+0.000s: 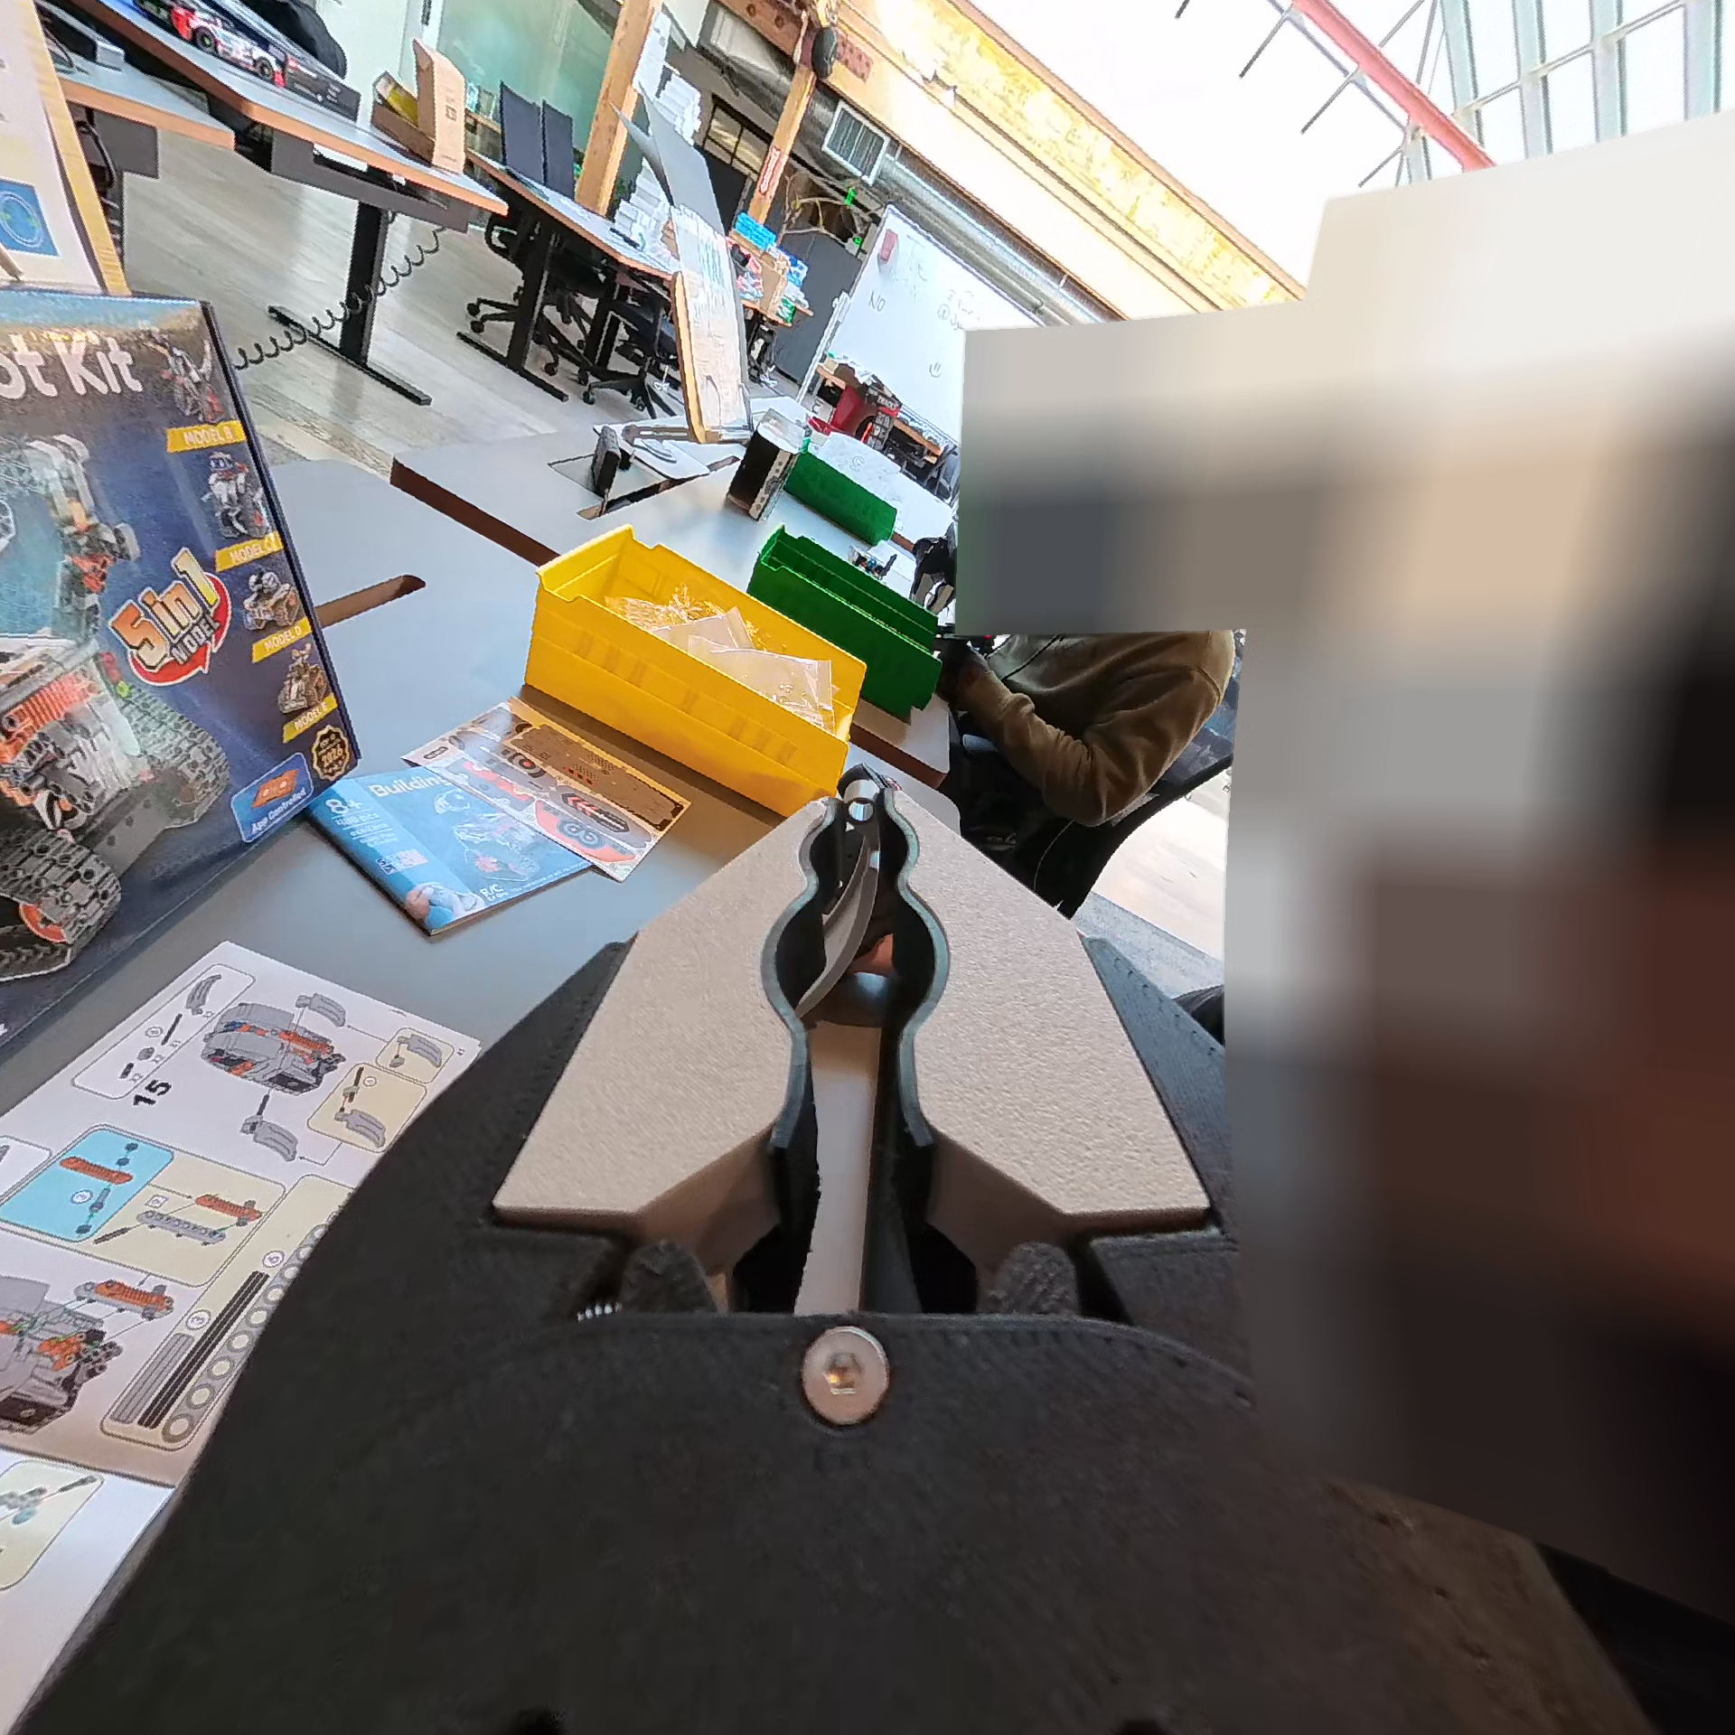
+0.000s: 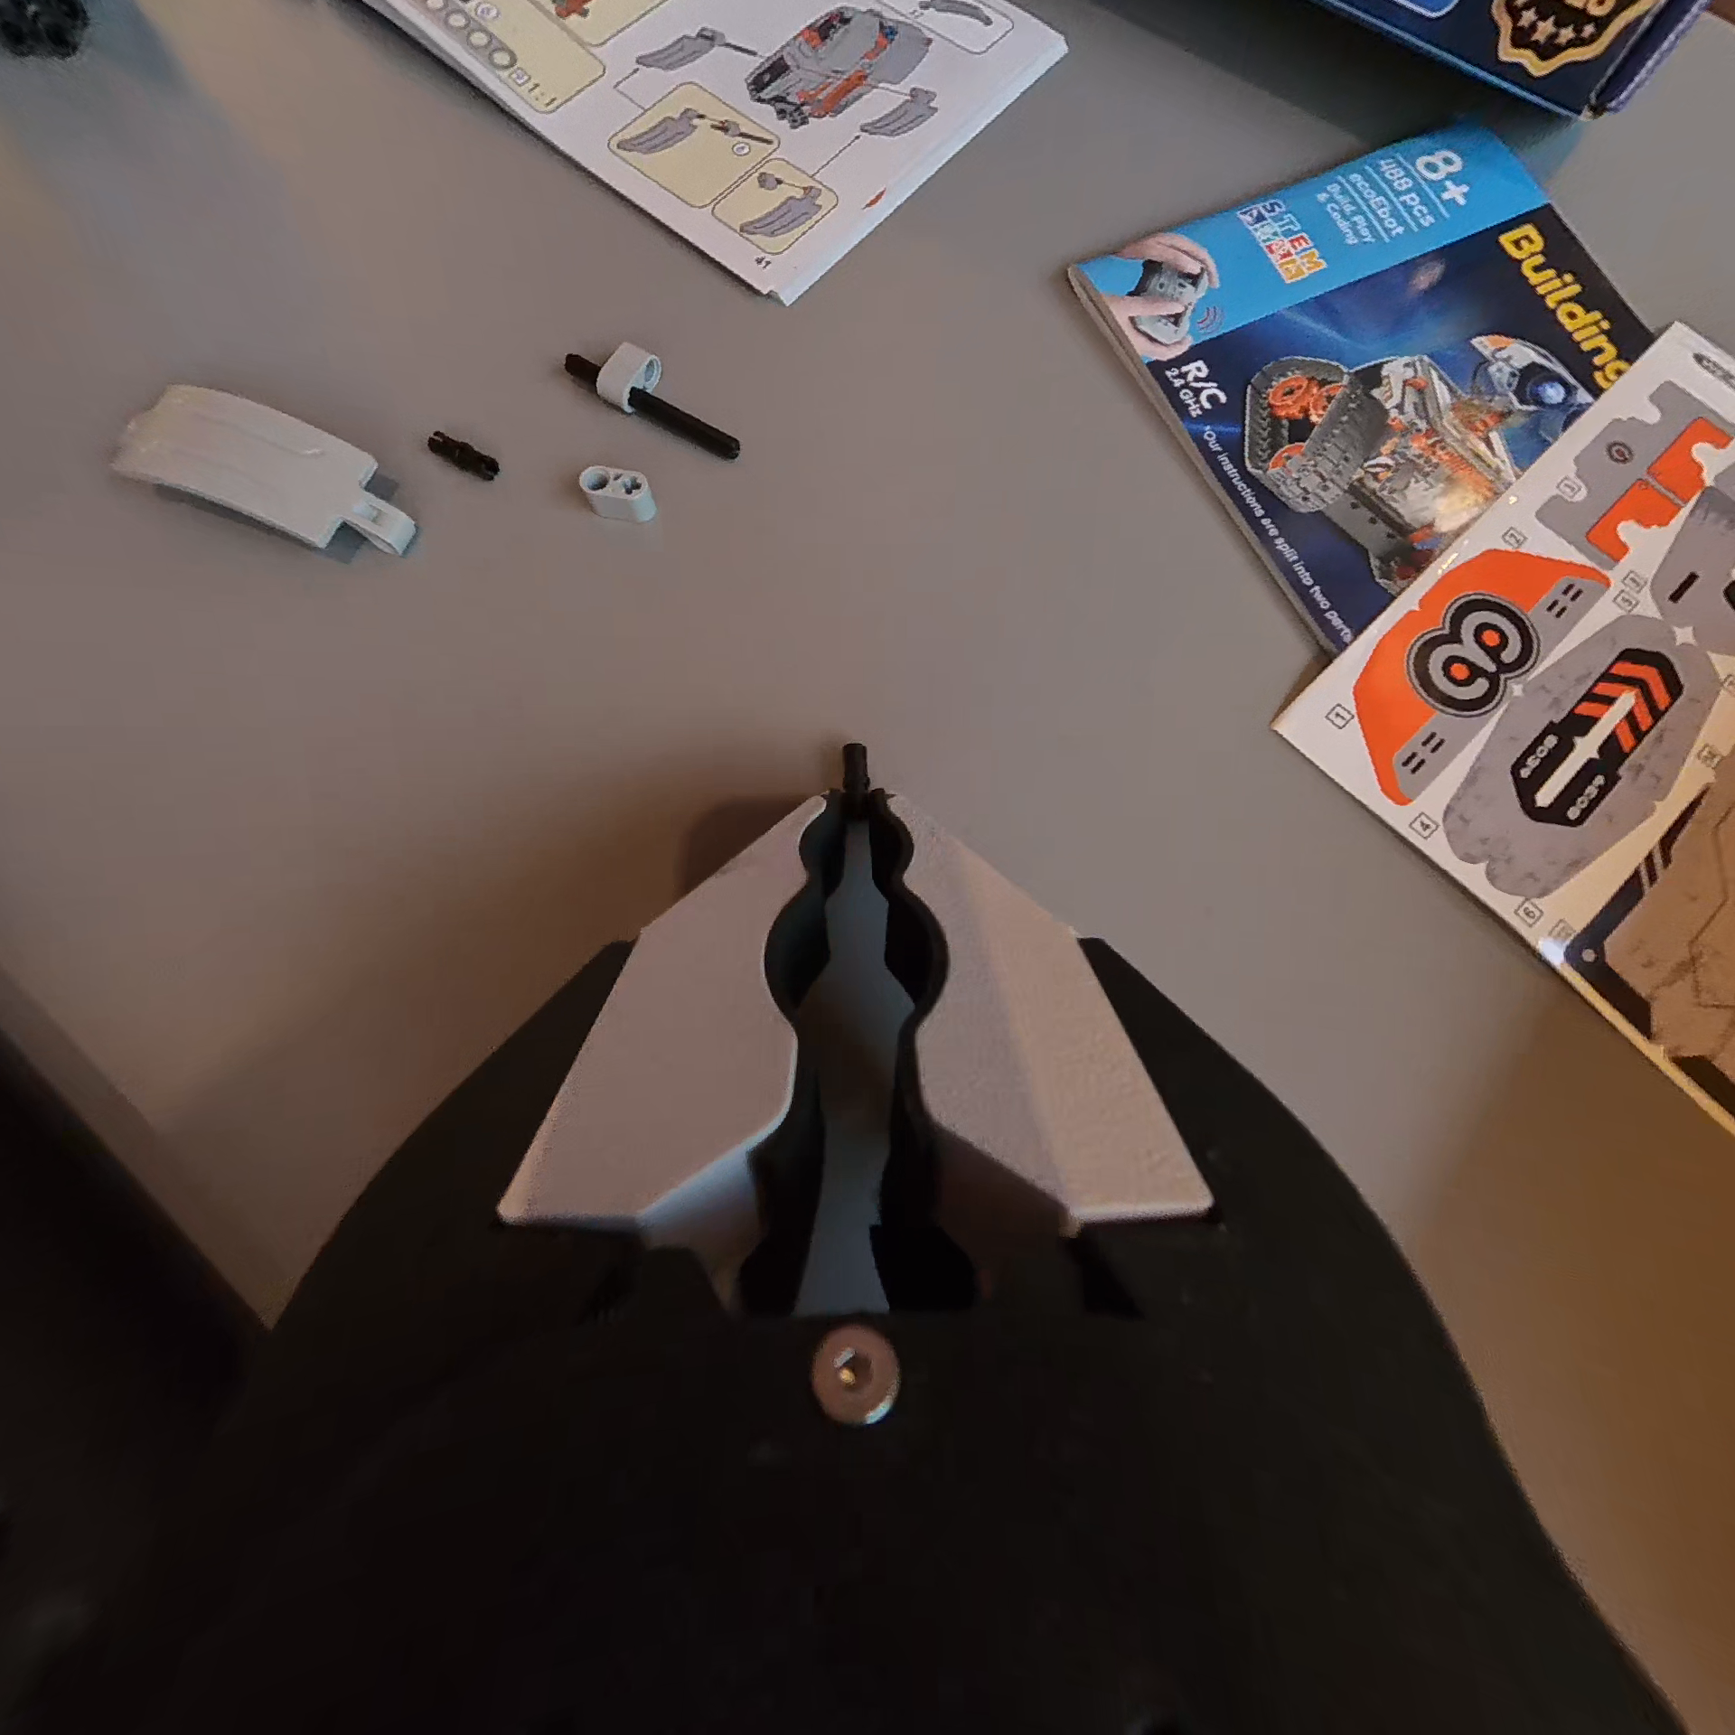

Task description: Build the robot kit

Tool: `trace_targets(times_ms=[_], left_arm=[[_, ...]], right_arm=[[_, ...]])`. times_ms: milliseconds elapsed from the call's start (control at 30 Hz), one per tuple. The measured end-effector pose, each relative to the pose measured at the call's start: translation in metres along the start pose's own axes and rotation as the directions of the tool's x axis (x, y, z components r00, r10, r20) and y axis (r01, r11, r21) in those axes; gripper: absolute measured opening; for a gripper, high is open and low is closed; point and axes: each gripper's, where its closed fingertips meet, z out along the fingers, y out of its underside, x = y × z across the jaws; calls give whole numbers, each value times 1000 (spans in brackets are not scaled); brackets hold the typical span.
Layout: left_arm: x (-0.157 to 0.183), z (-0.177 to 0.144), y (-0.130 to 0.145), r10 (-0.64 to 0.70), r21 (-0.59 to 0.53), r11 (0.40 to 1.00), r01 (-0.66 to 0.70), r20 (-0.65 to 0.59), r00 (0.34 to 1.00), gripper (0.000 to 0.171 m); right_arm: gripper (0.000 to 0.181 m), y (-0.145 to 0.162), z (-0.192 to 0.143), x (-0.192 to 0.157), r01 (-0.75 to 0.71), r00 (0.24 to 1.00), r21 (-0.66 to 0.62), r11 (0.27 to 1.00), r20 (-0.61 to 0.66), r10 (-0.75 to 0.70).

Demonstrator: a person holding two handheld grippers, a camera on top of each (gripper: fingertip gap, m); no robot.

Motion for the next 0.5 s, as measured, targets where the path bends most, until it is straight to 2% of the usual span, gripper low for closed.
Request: trace_targets(times_ms=[67, 133, 200, 267, 367, 433, 500], left_arm=[[0, 0, 0, 0, -1, 1000, 0, 0, 1000, 4], [1, -1, 0, 2, -2, 1000, -2, -3, 1000, 4], [2, -2, 0, 5, -2, 1000, -5, -5, 1000, 4], [3, -3, 0, 8, -1, 1000, -8, -6, 1000, 4], [4, -4, 0, 10, 1, 1000, -10, -2, 1000, 4], [3, -3, 0, 9, -1, 1000, -9, 1, 1000, 4], [3, -3, 1, 8, -6, 1000, -8, 3, 1000, 4]], right_arm=[[3, 2, -2, -2, 55, 998, -55, 997, 37, -53], [3, 5, -11, -1, 129, 989, -167, 978, 93, -114], [3, 11, -28, 4, 249, 965, -333, 910, 164, -204], [3, 17, -46, 18, 376, 926, -504, 777, 197, -321], [4, 29, -67, 37, 516, 838, -699, 495, 291, -462], [4, 42, -74, 45, 546, 798, -773, 322, 365, -479], [4, 50, -76, 49, 552, 779, -807, 208, 411, -473]])
